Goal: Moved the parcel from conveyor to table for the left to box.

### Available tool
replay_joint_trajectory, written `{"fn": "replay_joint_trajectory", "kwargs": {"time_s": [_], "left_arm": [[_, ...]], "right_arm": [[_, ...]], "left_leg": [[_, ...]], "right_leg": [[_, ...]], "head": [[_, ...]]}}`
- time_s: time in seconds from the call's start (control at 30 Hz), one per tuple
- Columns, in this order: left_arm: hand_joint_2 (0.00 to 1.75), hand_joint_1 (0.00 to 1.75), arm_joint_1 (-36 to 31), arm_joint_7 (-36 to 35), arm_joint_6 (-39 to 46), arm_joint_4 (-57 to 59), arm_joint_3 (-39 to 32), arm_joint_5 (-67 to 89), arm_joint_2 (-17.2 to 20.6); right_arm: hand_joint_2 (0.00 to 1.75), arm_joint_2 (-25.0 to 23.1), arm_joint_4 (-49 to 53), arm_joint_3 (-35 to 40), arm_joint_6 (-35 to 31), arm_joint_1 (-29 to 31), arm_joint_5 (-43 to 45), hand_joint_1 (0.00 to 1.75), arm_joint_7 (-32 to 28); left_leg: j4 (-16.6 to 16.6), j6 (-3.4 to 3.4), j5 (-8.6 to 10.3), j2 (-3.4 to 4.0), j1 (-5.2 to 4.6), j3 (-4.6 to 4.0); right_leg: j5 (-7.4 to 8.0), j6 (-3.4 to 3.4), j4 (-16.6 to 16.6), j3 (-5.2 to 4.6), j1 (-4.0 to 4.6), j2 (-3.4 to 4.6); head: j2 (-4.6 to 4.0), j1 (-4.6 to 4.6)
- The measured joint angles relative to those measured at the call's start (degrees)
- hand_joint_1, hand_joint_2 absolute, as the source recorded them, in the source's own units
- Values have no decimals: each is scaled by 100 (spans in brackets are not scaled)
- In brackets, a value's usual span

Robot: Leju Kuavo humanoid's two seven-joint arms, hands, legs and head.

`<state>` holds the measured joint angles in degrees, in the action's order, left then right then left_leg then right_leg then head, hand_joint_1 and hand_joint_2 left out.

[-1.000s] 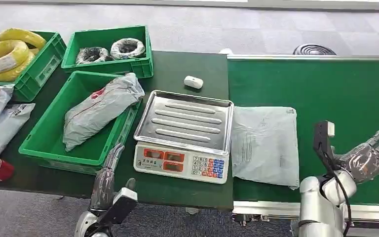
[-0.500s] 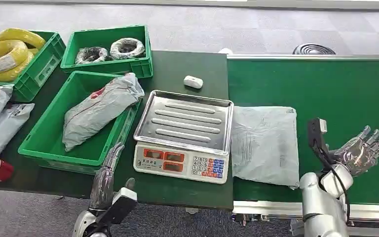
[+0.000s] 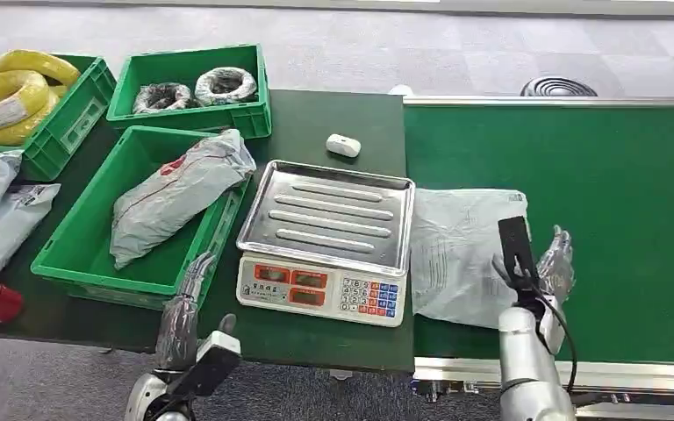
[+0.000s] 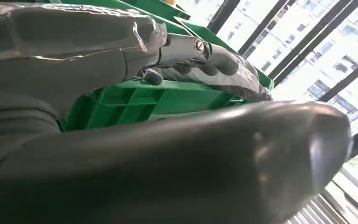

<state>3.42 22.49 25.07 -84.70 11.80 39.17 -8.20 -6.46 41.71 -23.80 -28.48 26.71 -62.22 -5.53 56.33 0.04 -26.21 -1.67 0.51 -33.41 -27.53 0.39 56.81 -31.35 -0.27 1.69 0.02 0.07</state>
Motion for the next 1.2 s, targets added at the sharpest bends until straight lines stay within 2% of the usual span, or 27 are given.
{"fn": "replay_joint_trajectory", "kwargs": {"time_s": [0.17, 0.43, 0.63, 0.73, 0.93, 1.2], "left_arm": [[0, 0, 9, -29, 40, -15, -24, 24, -35], [0, 0, 42, -44, 59, -63, -37, 72, -55], [0, 0, 39, -57, 61, -61, -35, 77, -61], [0, 0, 39, -57, 72, -57, -35, 55, -61], [0, 0, 23, -37, 101, 4, -11, -31, -59], [0, 0, -51, -35, 131, 53, -7, -113, -57]], "right_arm": [[175, -380, 460, 454, -100, -423, 722, 0, -624], [175, -571, 911, 871, -194, -869, 1007, 0, -673], [175, -624, 856, 950, -733, -1182, 1160, 0, -701], [175, -624, 778, 928, -1095, -1276, 525, 0, -355], [175, -611, 522, 467, -1132, -1284, -1385, 0, 722], [175, -510, 15, -315, -1134, -1179, -1992, 0, 901]], "left_leg": [[0, 0, 0, -1, 1, -1], [0, 0, 0, -1, 0, -1], [0, 0, -1, -1, 0, -2], [0, -1, -1, 0, 0, -3], [0, -1, -1, 0, 0, -3], [0, -1, -1, 0, -2, -4]], "right_leg": [[-1, 0, 0, 0, 0, -1], [-1, 0, -2, 0, -3, -1], [-1, 0, -1, -2, -2, 0], [-1, 0, -1, -5, -2, 1], [-1, 0, -2, -5, -3, 0], [-1, 1, -2, -5, -5, 1]], "head": [[0, 2], [0, 2], [0, 0], [0, 0], [0, 0], [0, 2]]}}
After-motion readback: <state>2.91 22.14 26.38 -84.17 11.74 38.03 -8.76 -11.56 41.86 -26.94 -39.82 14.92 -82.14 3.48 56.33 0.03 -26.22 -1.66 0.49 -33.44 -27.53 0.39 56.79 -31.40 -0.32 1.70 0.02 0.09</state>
